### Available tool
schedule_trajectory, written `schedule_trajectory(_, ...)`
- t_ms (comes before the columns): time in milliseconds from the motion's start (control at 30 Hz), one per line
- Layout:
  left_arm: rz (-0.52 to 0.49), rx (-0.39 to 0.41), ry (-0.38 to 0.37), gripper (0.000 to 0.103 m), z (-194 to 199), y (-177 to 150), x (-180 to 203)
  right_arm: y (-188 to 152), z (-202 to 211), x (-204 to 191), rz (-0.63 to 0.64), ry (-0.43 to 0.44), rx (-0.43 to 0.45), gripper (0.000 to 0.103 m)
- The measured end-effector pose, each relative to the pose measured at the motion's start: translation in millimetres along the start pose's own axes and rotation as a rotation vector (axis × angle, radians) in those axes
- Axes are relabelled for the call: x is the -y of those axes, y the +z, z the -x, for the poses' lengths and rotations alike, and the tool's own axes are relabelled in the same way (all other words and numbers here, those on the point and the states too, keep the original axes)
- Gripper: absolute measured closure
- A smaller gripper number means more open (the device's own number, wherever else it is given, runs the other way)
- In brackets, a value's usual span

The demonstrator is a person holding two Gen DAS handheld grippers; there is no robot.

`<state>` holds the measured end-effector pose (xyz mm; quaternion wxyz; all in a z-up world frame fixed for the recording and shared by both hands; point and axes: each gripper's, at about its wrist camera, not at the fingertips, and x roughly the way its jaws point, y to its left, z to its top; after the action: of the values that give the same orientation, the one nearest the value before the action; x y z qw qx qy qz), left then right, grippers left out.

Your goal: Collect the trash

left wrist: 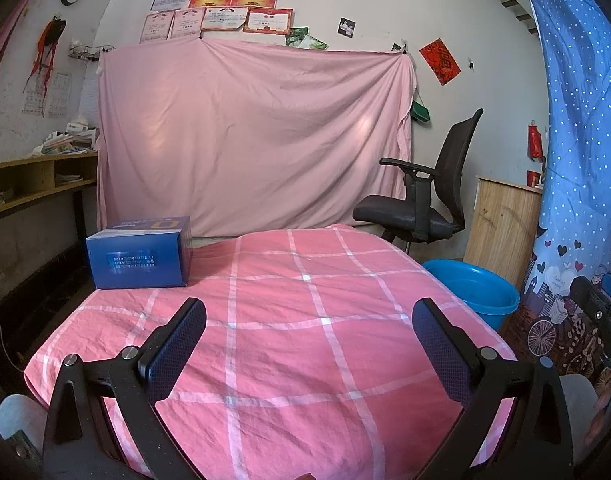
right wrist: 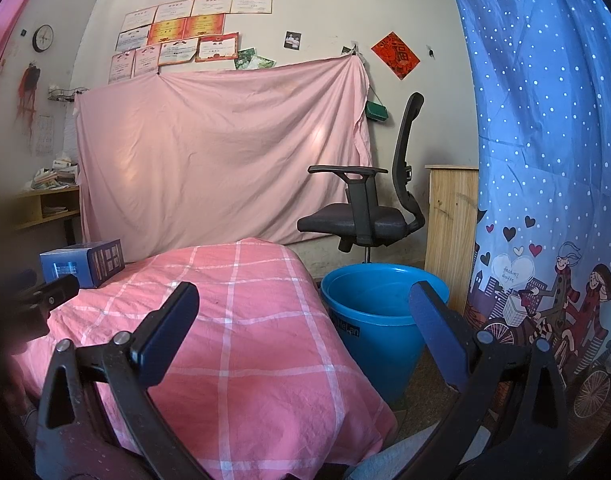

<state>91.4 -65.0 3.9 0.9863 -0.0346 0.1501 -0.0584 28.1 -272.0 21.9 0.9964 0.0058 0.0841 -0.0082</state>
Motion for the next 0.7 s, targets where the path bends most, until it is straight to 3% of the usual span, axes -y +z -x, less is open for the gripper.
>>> schedule_trajectory(700,0.005,0.0,0.002,0.002,-0.2,0.0,-1.7,-1.0,1.0,-1.2,-0.004,0.0,-0.002,0.0)
